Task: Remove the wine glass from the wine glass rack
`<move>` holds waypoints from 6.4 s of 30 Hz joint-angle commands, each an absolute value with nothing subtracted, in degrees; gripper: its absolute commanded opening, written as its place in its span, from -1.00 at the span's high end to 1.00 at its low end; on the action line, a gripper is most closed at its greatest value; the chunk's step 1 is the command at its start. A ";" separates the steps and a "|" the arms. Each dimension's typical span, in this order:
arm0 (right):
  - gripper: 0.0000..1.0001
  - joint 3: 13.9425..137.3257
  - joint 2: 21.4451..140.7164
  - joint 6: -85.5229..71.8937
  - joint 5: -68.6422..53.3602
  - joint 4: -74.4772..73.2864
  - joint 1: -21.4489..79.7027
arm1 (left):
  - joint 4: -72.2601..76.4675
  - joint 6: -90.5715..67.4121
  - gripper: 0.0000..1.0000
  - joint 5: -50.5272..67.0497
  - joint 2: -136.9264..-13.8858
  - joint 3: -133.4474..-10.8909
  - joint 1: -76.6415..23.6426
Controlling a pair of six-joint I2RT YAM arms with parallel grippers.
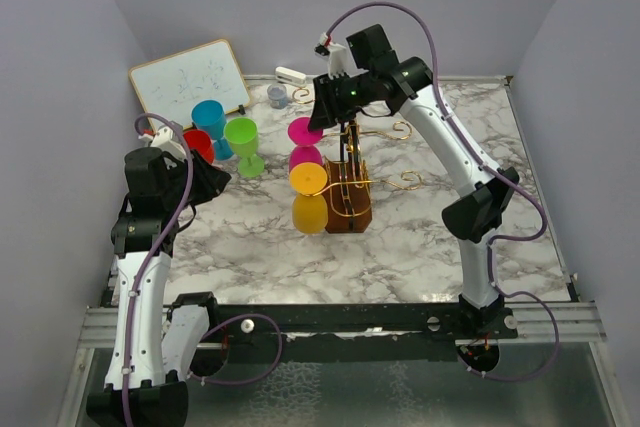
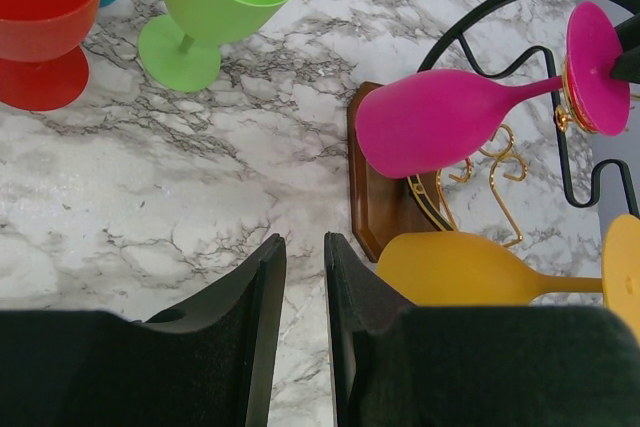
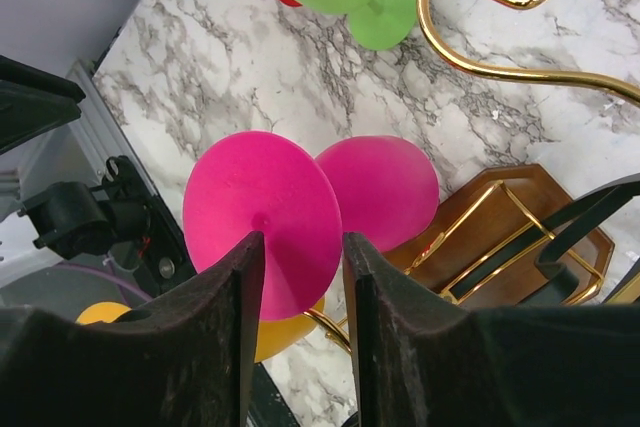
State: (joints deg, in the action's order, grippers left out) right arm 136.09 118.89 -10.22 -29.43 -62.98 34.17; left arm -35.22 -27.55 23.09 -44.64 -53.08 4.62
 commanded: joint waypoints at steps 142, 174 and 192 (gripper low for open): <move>0.98 47.43 41.92 68.59 -21.03 -17.84 65.82 | -22.26 -63.78 0.34 46.91 -46.99 -71.62 -2.86; 0.98 41.77 46.53 77.67 -7.44 -18.66 79.39 | -58.71 -41.44 0.01 52.56 -44.27 -69.44 -3.60; 0.98 41.15 48.80 83.69 -3.56 -16.43 82.09 | -58.38 -41.92 0.01 52.00 -43.77 -66.30 -3.60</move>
State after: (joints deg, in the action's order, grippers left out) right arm 41.50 47.79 81.28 -5.82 -19.14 81.08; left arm -58.61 -42.63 51.51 -44.21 -66.35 -3.51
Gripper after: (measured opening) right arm 0.017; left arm 0.494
